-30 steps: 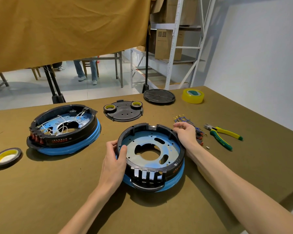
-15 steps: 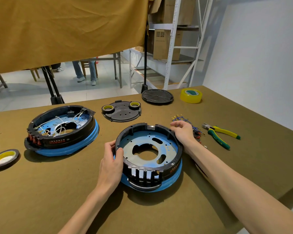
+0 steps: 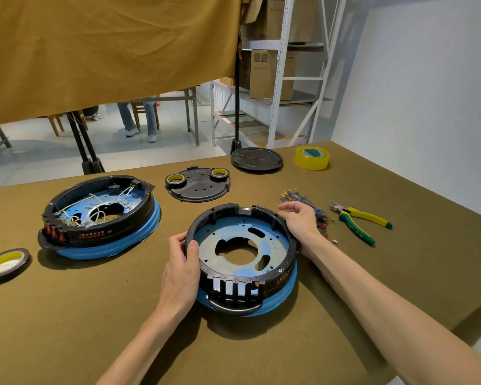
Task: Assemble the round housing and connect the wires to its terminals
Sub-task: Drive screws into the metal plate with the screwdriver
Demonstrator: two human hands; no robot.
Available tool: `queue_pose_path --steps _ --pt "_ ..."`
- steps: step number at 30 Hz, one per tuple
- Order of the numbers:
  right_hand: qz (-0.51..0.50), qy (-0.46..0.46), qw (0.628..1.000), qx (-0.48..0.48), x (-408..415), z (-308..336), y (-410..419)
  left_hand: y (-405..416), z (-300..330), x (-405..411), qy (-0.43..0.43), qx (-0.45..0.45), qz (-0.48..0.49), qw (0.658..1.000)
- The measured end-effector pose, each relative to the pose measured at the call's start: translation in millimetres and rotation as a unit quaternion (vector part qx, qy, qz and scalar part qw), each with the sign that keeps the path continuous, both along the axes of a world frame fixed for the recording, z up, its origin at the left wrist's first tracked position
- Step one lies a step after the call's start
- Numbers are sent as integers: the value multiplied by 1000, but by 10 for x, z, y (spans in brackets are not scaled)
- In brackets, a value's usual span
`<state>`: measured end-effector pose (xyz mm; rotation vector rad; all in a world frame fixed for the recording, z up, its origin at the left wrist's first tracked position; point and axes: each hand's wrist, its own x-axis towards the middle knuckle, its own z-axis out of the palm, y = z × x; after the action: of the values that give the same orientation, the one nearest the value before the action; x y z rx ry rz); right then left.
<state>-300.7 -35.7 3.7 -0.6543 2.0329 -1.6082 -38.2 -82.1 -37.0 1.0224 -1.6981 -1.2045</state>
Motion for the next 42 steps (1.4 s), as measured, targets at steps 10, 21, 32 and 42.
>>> queue_pose_path --steps 10,21,32,42 --pt "-16 7 990 -137 75 92 229 -71 0 7 5 3 -19 1000" --pt "78 -93 978 -168 120 7 308 -47 -16 20 7 6 -11 1000" --pt "84 -99 976 -177 74 -9 316 -91 -66 27 11 0 -9 1000" --pt "52 -96 980 -164 86 -4 271 -100 -59 30 15 11 -12 1000"
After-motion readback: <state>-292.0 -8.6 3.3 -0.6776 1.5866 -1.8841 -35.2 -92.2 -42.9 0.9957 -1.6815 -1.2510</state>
